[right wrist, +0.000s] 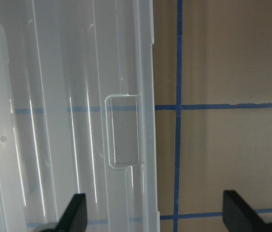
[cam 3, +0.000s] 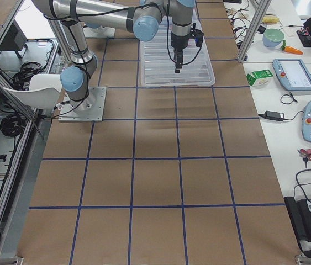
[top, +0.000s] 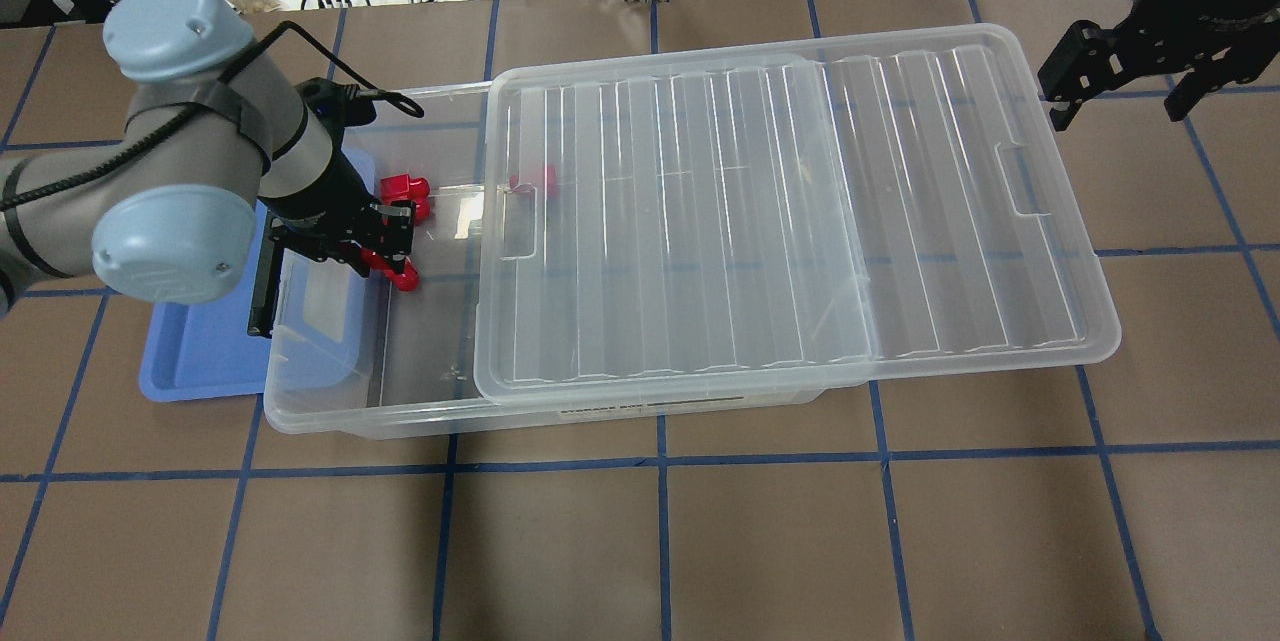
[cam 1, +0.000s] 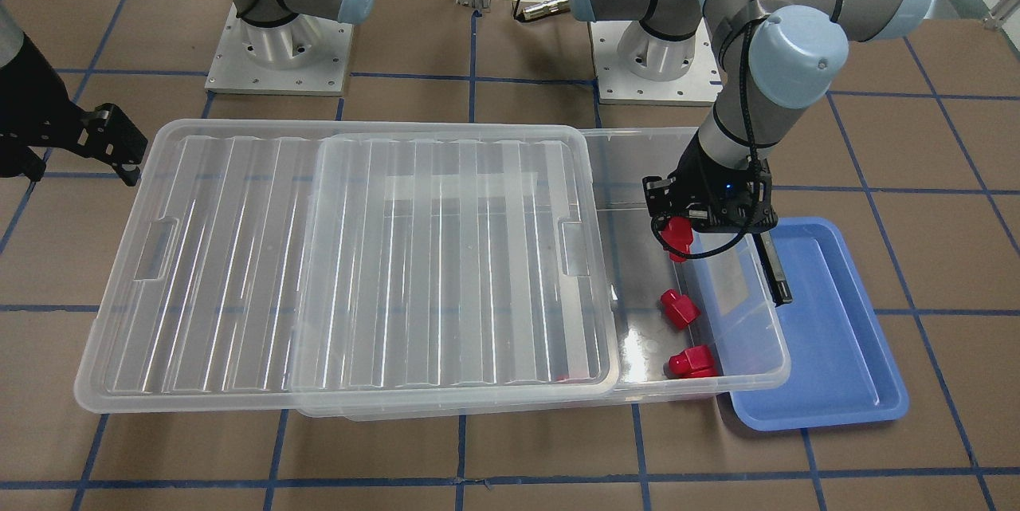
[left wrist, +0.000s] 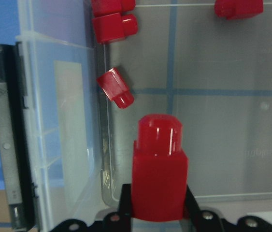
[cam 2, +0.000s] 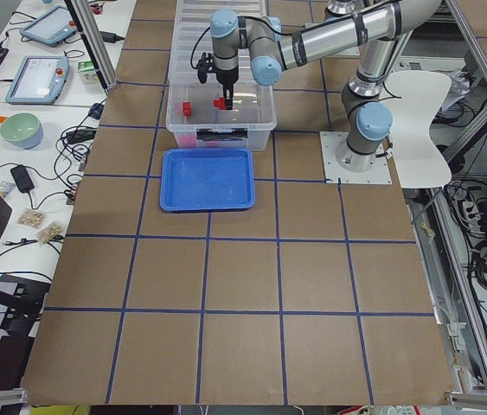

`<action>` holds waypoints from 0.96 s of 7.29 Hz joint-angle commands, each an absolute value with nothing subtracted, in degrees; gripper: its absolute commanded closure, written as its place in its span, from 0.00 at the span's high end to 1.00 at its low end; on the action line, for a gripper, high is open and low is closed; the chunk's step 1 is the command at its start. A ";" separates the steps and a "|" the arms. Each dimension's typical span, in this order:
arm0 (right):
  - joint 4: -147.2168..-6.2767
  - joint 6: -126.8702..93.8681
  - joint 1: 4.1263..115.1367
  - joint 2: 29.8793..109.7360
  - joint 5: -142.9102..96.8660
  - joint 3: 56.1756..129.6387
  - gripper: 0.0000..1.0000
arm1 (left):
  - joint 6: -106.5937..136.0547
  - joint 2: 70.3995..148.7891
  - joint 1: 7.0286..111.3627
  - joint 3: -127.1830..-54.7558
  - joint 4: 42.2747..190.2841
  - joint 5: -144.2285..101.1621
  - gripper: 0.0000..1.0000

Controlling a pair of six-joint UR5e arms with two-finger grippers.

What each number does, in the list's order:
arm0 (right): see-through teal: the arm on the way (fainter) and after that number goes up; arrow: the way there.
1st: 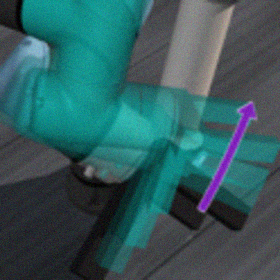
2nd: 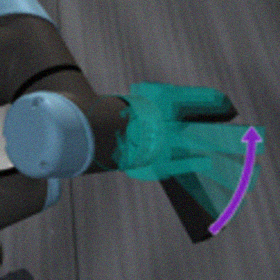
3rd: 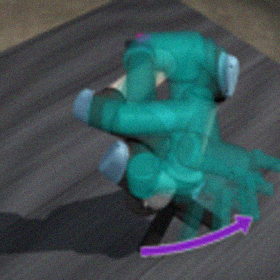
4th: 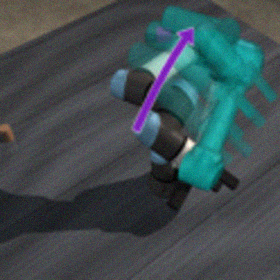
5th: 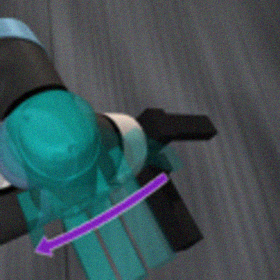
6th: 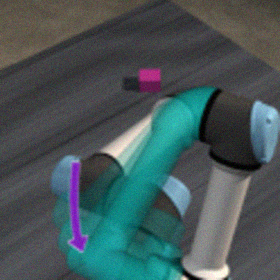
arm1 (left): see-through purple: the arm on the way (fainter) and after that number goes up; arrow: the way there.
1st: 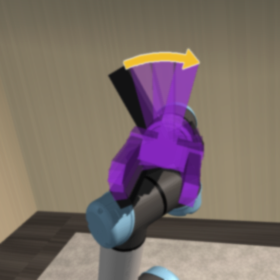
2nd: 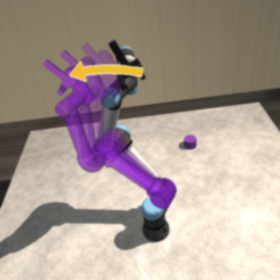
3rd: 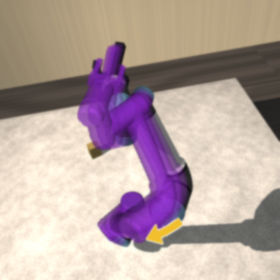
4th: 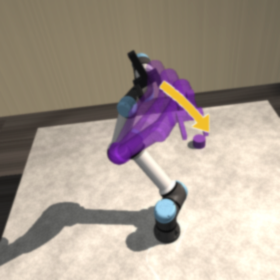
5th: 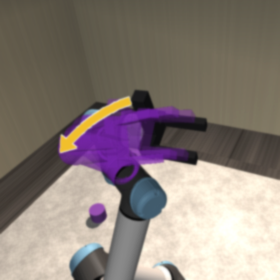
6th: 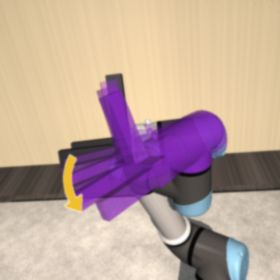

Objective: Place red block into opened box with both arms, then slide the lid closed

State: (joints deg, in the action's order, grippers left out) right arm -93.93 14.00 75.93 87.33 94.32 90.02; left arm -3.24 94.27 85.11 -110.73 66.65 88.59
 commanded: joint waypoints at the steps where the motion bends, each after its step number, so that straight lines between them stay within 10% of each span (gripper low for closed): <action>1: -94.13 13.98 75.94 87.19 94.31 89.91 1.00 | -2.81 95.97 85.17 -113.03 63.81 88.51 0.00; 3: -94.13 14.06 75.94 87.10 94.66 90.17 1.00 | -2.81 97.46 85.17 -113.03 63.72 88.15 0.00; 5: -94.22 13.98 75.94 87.19 94.40 90.26 1.00 | -2.90 98.26 85.17 -112.94 63.37 88.24 0.51; 7: -93.35 14.24 75.94 87.18 94.57 90.35 1.00 | -2.81 98.17 85.17 -112.59 63.19 88.59 0.58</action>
